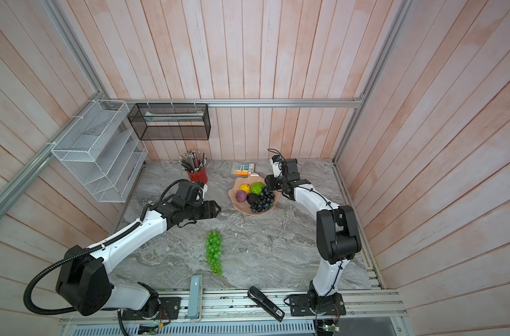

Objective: Place and organize the fake fruits in the fruit bowl
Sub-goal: 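Release the grapes with the right gripper while the left gripper reaches the green grapes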

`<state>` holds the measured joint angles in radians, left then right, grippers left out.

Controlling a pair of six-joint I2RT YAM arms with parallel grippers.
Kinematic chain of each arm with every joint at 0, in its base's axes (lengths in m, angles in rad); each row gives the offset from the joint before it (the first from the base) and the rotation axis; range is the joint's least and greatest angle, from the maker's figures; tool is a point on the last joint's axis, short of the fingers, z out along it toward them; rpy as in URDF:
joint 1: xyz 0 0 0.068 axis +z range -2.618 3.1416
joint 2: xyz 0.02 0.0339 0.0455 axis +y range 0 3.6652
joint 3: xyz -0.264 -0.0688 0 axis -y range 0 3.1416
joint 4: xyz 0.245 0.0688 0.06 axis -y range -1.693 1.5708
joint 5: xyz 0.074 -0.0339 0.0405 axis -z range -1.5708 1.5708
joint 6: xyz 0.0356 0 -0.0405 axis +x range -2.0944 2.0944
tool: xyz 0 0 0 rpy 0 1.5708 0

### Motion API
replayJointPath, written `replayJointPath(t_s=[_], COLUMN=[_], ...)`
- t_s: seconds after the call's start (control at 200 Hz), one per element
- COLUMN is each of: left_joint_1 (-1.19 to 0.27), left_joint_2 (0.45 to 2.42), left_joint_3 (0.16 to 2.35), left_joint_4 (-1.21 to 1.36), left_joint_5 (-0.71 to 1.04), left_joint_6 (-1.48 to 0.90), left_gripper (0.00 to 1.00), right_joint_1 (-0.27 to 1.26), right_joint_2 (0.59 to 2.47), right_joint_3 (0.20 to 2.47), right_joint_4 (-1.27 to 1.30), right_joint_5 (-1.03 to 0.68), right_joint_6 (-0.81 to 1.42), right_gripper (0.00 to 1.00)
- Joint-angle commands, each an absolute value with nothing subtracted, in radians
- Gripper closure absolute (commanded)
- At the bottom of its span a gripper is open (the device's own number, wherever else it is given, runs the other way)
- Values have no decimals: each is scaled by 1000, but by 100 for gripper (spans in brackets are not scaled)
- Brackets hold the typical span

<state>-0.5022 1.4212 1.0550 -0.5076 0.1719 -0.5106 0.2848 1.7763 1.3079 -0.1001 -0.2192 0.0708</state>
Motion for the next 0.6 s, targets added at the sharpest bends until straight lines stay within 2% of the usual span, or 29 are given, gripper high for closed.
replayJointPath(t_s=[0.0,0.235,0.345,0.55,0.595], left_joint_1=[-497,-496,-496,-480,-470], left_joint_2=[1398,1341,1321,1327,1331], left_joint_3=[1016,926,869,783,767], left_joint_4=[-564,-599,-586,-496,-469], left_joint_5=[194,214,217,268,287], left_joint_6=[-522,-573,-604,-653,-661], left_gripper=[31,39,40,40,43], right_joint_1=[326,432,461,471,473], right_joint_2=[1702,1576,1537,1549,1561], right_joint_3=[1279,1130,1066,1022,1029], right_joint_4=[-116,-86,-58,-31,-37], right_joint_5=[-196,-160,-159,-190,-199], right_joint_6=[62,92,118,143,144], right_gripper=[55,65,69,72,73])
